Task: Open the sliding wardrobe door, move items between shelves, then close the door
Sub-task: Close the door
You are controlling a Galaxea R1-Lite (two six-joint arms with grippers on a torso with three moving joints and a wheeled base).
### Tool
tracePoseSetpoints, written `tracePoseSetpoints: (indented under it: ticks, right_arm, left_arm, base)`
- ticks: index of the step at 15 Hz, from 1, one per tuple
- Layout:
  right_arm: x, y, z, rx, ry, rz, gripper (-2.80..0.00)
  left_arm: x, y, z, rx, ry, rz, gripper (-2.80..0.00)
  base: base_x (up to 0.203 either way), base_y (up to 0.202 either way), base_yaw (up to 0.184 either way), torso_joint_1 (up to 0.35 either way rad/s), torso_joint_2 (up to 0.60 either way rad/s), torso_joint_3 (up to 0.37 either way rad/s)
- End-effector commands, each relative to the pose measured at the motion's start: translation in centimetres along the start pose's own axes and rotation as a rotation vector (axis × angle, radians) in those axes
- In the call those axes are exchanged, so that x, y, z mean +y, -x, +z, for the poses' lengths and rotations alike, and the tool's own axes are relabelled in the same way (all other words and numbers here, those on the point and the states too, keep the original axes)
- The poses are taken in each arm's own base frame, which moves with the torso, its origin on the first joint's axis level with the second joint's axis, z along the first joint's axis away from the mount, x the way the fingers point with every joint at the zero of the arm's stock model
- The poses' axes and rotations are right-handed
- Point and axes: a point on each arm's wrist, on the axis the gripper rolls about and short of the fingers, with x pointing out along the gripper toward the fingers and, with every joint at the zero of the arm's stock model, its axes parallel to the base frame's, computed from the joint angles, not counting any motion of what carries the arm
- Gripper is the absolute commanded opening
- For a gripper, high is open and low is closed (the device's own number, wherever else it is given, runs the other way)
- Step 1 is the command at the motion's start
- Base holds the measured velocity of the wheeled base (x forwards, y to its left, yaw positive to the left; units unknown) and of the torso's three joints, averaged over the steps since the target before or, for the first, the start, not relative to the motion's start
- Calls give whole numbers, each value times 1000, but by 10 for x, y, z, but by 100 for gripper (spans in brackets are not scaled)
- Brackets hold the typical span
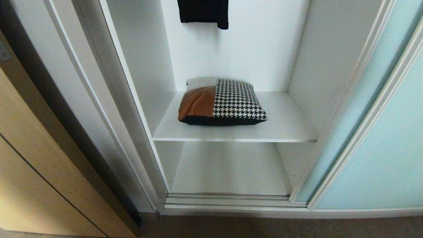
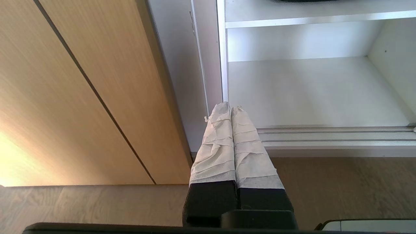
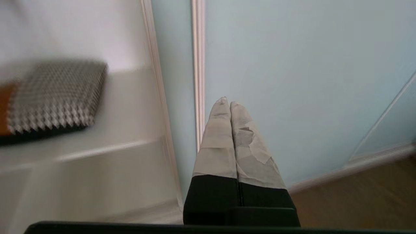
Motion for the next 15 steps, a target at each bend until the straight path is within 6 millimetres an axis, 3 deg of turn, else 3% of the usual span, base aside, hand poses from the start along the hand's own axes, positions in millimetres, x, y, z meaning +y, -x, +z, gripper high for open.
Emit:
tracePoseSetpoints:
  ticks: [1,9,15]
  right_arm:
    - [8,-59,-3,136,37,-39,-280]
    - [-42,-149,-4,172,174,178,-280]
    - [-55,-188,-35,271,96,320,-280]
  left_arm:
    - [0,0,0,-1,-1,0,-280]
    - [0,0,0,0,-1,1,-280]
    - [0,0,0,0,-1,0,-280]
  base:
    - [0,0,0,0,0,0]
    - [0,0,0,0,0,0]
    - [0,0,0,0,0,0]
